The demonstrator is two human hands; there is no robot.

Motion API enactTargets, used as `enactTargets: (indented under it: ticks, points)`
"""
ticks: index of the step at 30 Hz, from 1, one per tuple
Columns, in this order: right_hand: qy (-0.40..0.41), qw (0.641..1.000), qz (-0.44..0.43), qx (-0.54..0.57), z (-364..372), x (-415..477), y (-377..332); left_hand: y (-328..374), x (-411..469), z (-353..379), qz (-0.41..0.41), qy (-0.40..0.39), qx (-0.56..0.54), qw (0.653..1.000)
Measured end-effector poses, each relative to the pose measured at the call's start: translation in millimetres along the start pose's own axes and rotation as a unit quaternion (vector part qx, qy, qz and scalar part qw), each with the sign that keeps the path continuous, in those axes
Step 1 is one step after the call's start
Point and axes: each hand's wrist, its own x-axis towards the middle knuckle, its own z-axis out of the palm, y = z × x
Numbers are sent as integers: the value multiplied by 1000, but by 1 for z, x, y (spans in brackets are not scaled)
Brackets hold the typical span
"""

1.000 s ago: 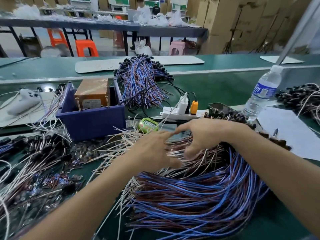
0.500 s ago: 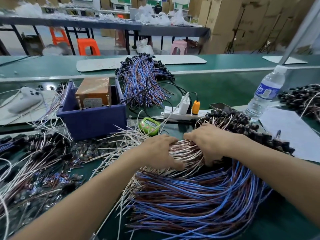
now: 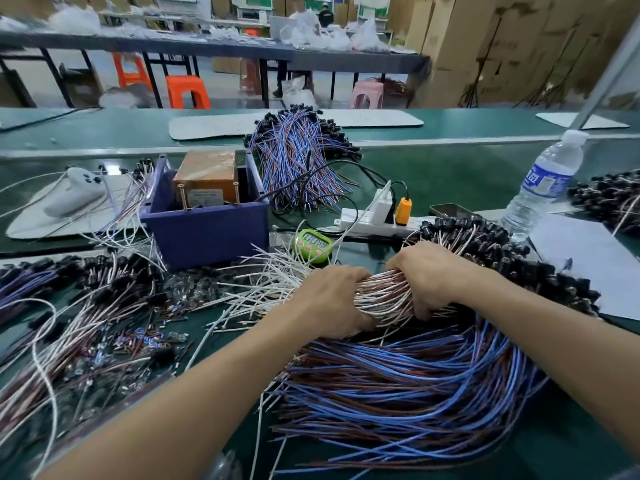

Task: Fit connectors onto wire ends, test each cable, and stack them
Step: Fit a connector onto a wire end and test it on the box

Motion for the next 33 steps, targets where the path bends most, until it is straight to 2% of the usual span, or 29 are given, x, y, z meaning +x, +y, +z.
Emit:
enactTargets:
  ticks: [4,7,9,11,13,15,17,20,24,28,30,33]
  points:
    - [-45,992,-22,-113,1,2,-6,-8,-15,-13,8,-8,59,998]
    - [-52,993,-35,-96,-8,0,-15,-27,-34,-31,-40,27,3,999]
    - [-36,997,-72,-20,-19,-2,-32,-42,-49,-43,-84,61,-76,992]
    - [-26,982,-115,150,-27,-5,-61,-58,-62,-51,-114,107,-114,981]
    - [-1,932,-134,336,-32,-4,-98,-73,-75,-58,-134,157,-139,969]
    - [55,882,-120,452,-34,3,-136,-88,-90,-65,-161,188,-146,958]
    - [111,852,-105,501,-37,13,-169,-104,-107,-73,-194,196,-137,951]
    - [150,836,-95,519,-42,27,-209,-133,-136,-83,-253,239,-111,931]
    - [111,839,-130,516,-50,46,-254,-178,-181,-99,-371,335,-52,864]
    - [77,870,-168,457,-59,62,-290,-220,-224,-99,-484,400,-7,779]
    - [77,883,-185,424,-63,69,-308,-233,-234,-96,-499,421,3,757]
    - [95,900,-205,374,-72,80,-335,-244,-235,-93,-504,435,24,746]
